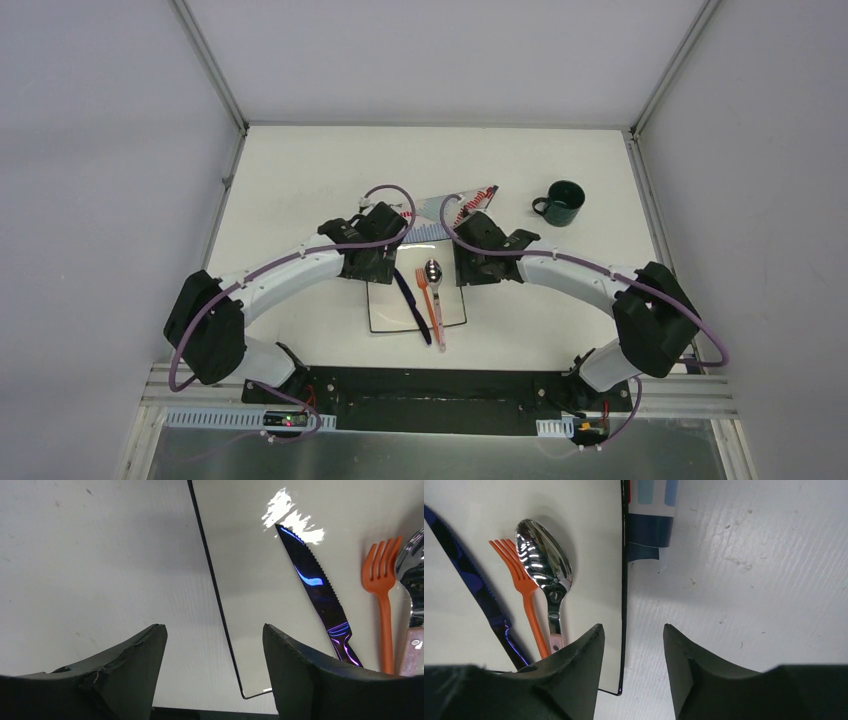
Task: Set the dinner table for one person
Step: Move the napkin to the center of the board.
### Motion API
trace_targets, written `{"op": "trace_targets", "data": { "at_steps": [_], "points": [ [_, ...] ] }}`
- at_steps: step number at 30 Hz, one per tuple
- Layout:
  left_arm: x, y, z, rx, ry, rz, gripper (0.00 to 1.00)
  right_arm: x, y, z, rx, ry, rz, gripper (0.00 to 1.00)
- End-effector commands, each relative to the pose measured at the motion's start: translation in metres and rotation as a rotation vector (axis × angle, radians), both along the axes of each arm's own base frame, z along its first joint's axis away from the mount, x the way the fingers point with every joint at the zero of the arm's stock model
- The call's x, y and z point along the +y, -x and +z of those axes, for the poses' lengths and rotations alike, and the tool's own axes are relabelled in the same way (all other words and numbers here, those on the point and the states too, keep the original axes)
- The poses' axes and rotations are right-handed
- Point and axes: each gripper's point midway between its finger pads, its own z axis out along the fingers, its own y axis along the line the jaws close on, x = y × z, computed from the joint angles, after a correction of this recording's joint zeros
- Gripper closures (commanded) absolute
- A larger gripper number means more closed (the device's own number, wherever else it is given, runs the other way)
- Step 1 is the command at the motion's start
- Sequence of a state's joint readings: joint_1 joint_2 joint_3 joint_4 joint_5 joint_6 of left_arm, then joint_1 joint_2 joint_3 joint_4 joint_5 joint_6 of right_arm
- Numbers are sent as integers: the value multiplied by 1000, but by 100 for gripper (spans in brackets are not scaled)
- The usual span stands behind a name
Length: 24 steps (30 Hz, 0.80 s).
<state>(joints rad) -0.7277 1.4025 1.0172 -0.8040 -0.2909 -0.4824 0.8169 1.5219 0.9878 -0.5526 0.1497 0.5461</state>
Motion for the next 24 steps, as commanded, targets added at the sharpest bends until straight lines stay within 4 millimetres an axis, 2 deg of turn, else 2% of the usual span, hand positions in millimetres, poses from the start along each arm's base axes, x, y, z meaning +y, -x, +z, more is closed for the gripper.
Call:
{"op": "trace_targets", "data": {
  "at_steps": [1,5,7,12,17,21,23,24],
  "points": [
    [-8,-2,-10,-22,26,46,26,5,-3,10,-46,-51,-28,49],
    [-22,4,-23,2,44,32,26,-2,-3,8,-57,-30,-45,47],
    [-28,7,-28,6,48,23,30,-4,-3,7,-60,-23,-50,46],
    [-38,12,-36,13,52,12,50,-6,0,-1,-47,-19,-58,46],
    [-42,16,-41,14,49,9,56,-4,5,-11,-23,-39,-67,46],
    [-42,18,-43,10,39,11,75,0,7,-21,-5,-50,-68,47],
    [-42,18,-41,4,42,13,72,1,8,-25,3,-61,-70,47],
    [-43,18,-38,-2,47,12,63,2,8,-26,2,-65,-69,47]
  ]
}}
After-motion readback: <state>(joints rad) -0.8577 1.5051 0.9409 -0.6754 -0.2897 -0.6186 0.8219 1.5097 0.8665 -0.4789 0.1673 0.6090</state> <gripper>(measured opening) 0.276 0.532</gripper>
